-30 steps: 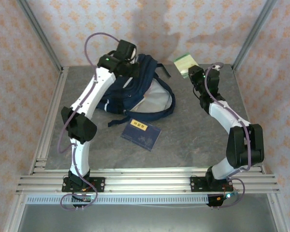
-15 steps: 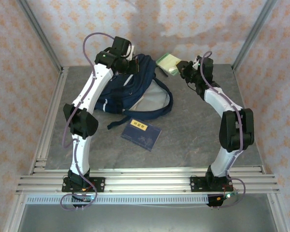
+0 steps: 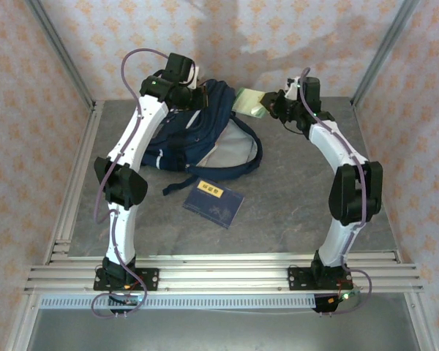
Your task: Pack books, pencil case, and school supplies into a backpack
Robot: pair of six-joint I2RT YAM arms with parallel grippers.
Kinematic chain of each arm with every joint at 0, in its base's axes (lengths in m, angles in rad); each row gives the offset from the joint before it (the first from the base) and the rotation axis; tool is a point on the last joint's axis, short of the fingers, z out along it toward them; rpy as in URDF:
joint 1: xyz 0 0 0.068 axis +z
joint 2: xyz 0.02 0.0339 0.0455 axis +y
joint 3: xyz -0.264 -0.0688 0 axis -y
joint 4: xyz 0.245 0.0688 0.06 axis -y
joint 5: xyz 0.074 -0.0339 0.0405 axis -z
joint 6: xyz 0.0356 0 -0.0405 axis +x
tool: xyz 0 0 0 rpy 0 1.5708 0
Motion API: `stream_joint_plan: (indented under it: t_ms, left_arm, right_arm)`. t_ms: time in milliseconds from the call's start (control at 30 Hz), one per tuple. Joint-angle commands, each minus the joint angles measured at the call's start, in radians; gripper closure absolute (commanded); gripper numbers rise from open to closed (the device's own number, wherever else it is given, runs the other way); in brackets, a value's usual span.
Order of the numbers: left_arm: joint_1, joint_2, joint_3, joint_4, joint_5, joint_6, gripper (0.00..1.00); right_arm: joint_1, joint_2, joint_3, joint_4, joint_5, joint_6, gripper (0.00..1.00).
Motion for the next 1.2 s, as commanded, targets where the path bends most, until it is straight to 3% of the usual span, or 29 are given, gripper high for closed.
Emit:
stream_joint_plan:
  t_ms: [0, 200, 367, 633, 700, 800, 867, 967, 1167]
  left_arm:
    - [0.019, -0.049, 0.07, 0.13, 0.01, -0.03, 1.0]
    - [0.022, -0.046, 0.084, 0.159, 0.031, -0.055, 1.0]
    - [0.022, -0.037, 0.091, 0.176, 0.058, -0.063, 1.0]
    - [0.032, -0.018, 0.106, 0.207, 0.103, -0.086, 1.0]
    - [0.034, -0.014, 0.11, 0.214, 0.112, -0.094, 1.0]
    - [0.044, -0.011, 0.109, 0.216, 0.121, -0.099, 1.0]
    - [0.058, -0.011, 0.104, 0.209, 0.121, -0.099, 1.0]
    - [0.087, -0.019, 0.076, 0.214, 0.137, -0.116, 1.0]
    - [0.118, -0.035, 0.033, 0.211, 0.137, -0.111, 1.0]
  right_arm:
    - [0.049, 0.06, 0.048, 0.039, -0.137, 0.001, 1.0]
    - [0.113, 0.195, 0.096, 0.233, -0.244, 0.161, 1.0]
    - [0.202, 0.291, 0.058, 0.593, -0.144, 0.351, 1.0]
    - [0.371, 0.468, 0.275, 0.278, 0.072, 0.154, 1.0]
    - [0.401, 0.489, 0.302, 0.249, 0.12, 0.113, 0.88]
    - [0.431, 0.504, 0.32, 0.236, 0.147, 0.065, 0.56]
    - [0.427, 0.47, 0.262, 0.293, 0.191, 0.066, 0.41]
    - [0.408, 0.375, 0.139, 0.388, 0.248, 0.039, 0.29]
    - [0.355, 0.217, -0.083, 0.57, 0.353, 0.034, 0.26]
